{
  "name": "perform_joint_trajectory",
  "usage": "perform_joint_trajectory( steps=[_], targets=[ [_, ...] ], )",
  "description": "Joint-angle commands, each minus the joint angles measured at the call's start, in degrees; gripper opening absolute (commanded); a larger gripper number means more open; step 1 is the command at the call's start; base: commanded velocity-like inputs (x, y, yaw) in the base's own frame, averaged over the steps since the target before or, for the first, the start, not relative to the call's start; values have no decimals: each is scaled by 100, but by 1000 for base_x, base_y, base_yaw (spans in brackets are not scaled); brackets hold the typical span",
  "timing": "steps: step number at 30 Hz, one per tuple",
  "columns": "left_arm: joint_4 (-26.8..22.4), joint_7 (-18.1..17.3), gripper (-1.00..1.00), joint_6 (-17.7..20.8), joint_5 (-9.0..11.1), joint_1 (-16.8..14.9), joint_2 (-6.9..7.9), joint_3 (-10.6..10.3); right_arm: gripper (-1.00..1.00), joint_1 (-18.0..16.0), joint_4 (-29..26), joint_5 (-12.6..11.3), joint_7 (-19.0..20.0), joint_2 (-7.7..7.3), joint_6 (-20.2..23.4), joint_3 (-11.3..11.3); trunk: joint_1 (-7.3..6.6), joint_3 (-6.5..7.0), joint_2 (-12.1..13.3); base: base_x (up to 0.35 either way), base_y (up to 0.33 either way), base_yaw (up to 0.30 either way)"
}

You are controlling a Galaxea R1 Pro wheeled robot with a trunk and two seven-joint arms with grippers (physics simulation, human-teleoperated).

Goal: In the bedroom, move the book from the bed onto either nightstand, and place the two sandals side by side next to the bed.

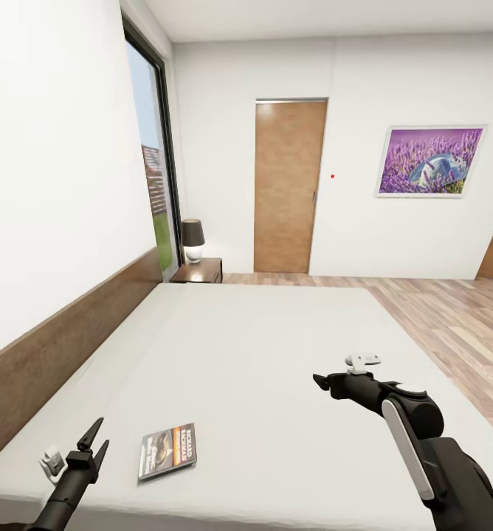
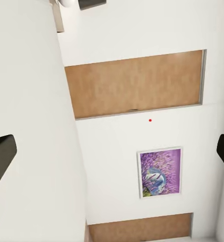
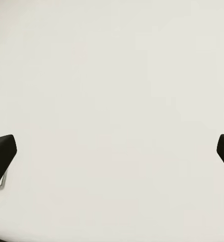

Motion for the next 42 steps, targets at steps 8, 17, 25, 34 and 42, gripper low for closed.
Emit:
perform_joint_trajectory(
  steps=[8,17,25,34,42],
  targets=[
    [-12,-24,100,71,58,-7,6,-40,100,0,-5,-5,14,-5,23,80,177,-151,-327,0,0,0],
    [-19,-24,100,81,58,-18,3,-40,100,1,-5,-5,15,2,22,173,374,-313,-688,0,0,0],
    [-22,-26,100,130,58,-43,24,-33,100,1,-5,-5,16,-8,28,194,550,-456,-1008,0,0,0],
    [-30,-31,100,145,58,-71,15,-31,100,1,-5,-5,16,-5,29,202,748,-618,-1369,0,0,0],
    [-126,-15,100,158,58,-80,14,-29,100,-1,-5,-5,11,-4,29,251,923,-762,-1690,0,0,0]
  ],
)
